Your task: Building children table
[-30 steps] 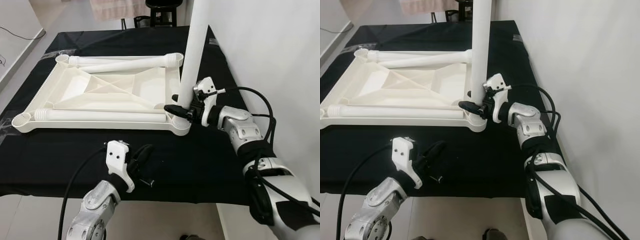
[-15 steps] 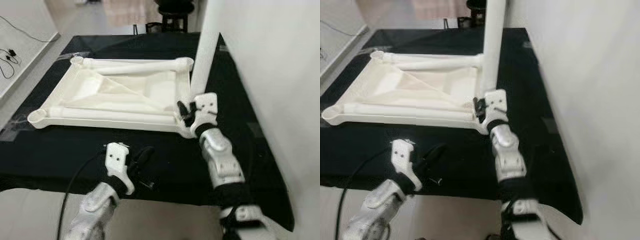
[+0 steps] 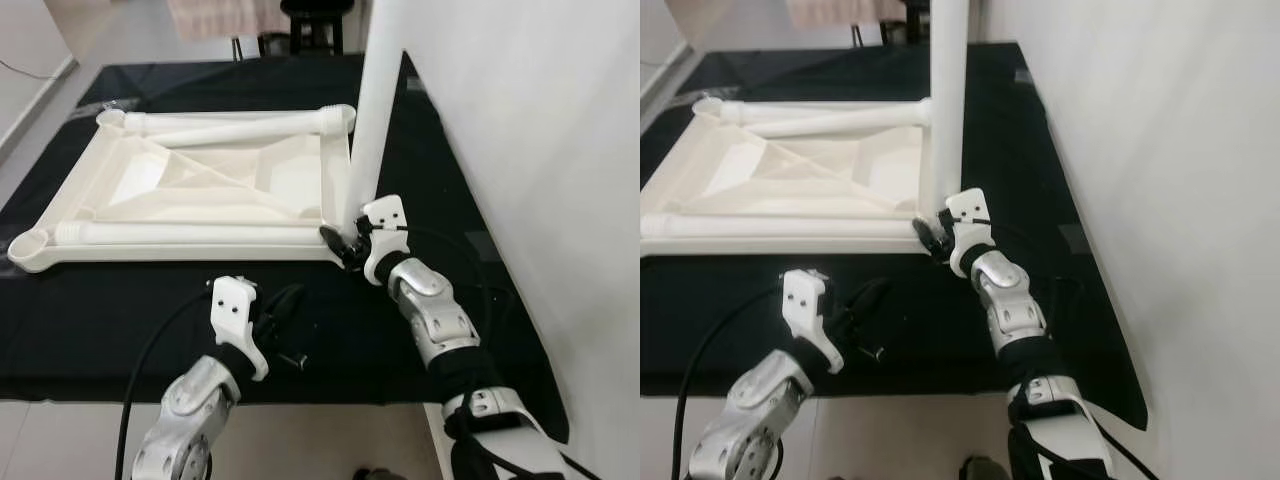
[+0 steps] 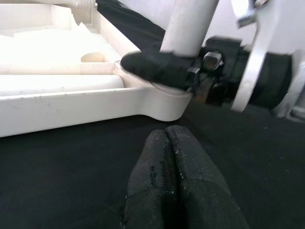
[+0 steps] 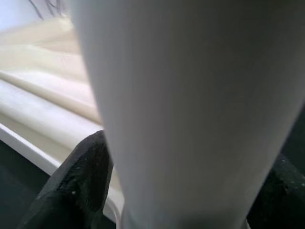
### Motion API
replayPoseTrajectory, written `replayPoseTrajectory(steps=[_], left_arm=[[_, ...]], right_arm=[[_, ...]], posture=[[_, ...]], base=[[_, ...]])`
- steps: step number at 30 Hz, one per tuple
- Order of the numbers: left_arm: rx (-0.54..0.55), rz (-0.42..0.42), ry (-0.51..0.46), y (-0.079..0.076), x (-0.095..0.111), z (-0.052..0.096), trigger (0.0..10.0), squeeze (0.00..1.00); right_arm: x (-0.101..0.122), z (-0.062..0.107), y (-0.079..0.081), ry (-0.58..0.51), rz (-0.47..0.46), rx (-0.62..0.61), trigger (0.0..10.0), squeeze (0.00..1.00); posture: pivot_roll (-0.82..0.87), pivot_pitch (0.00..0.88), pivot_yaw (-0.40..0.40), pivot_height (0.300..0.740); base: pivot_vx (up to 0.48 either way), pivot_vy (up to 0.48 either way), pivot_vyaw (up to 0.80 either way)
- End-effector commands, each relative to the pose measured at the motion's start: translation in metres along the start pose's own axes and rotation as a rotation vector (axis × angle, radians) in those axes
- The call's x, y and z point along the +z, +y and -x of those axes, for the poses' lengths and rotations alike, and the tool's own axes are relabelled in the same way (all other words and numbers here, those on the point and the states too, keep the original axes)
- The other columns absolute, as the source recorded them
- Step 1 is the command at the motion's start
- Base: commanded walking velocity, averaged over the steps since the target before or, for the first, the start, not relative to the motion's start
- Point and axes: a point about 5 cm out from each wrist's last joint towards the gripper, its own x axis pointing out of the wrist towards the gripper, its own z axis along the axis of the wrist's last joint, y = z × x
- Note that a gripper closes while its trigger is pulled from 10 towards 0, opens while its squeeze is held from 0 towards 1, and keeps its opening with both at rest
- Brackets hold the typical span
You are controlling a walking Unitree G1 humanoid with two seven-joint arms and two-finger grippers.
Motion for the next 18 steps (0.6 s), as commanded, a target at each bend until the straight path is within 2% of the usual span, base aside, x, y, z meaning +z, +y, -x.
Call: replayPoseTrajectory(steps=[1, 2, 3, 4, 5, 9, 12, 13, 14, 15, 18], left_arm=[[0.002, 0.015, 0.021, 0.0, -0.006, 0.001, 10.0, 0.0], [0.002, 0.015, 0.022, 0.0, -0.006, 0.002, 10.0, 0.0], [0.002, 0.015, 0.022, 0.0, -0.006, 0.002, 10.0, 0.0], [0.001, 0.016, 0.022, 0.0, -0.006, 0.002, 10.0, 0.0], [0.002, 0.016, 0.022, 0.0, -0.006, 0.002, 10.0, 0.0], [0.003, 0.015, 0.022, -0.001, -0.006, 0.002, 10.0, 0.0], [0.004, 0.014, 0.022, -0.001, -0.006, 0.003, 10.0, 0.0], [0.004, 0.014, 0.023, -0.001, -0.006, 0.003, 10.0, 0.0], [0.005, 0.014, 0.023, -0.001, -0.006, 0.003, 10.0, 0.0], [0.005, 0.015, 0.023, -0.002, -0.007, 0.003, 10.0, 0.0], [0.004, 0.016, 0.024, -0.002, -0.007, 0.003, 10.0, 0.0]], right_arm=[[0.019, -0.004, 0.005, -0.047, 0.005, 0.197, 10.0, 0.0], [0.022, -0.004, 0.003, -0.046, 0.014, 0.249, 10.0, 0.0], [0.022, -0.004, 0.003, -0.046, 0.014, 0.249, 10.0, 0.0], [0.027, -0.005, -0.004, -0.041, 0.054, 0.331, 10.0, 0.0], [0.029, -0.006, -0.006, -0.035, 0.055, 0.374, 10.0, 0.0], [0.034, -0.009, -0.013, -0.022, 0.031, 0.44, 10.0, 0.0], [0.035, -0.009, -0.015, -0.02, 0.034, 0.443, 10.0, 0.0], [0.036, -0.009, -0.016, -0.017, 0.028, 0.459, 6.0, 0.0], [0.037, -0.009, -0.017, -0.014, 0.012, 0.472, 1.1, 0.0], [0.037, -0.008, -0.019, -0.009, -0.002, 0.479, 0.0, 0.0], [0.038, -0.007, -0.022, -0.005, -0.016, 0.482, 0.0, 0.0]], posture=[[0.02, 0.156, -0.002, 0.74], [0.03, 0.155, -0.005, 0.74], [0.03, 0.155, -0.005, 0.74], [0.03, 0.155, -0.005, 0.74], [0.03, 0.155, -0.009, 0.74], [0.04, 0.155, -0.013, 0.74], [0.04, 0.156, -0.014, 0.74], [0.04, 0.156, -0.015, 0.74], [0.04, 0.157, -0.015, 0.74], [0.04, 0.159, -0.015, 0.74], [0.04, 0.158, -0.015, 0.74]], base=[[0.0, 0.0, 0.0], [0.0, 0.0, 0.0], [0.0, 0.0, 0.0], [0.0, 0.0, 0.0], [0.0, 0.0, 0.0], [0.0, 0.0, 0.0], [0.0, 0.0, 0.0], [0.0, 0.0, 0.0], [0.0, 0.0, 0.0], [0.0, 0.0, 0.0], [0.0, 0.0, 0.0]])
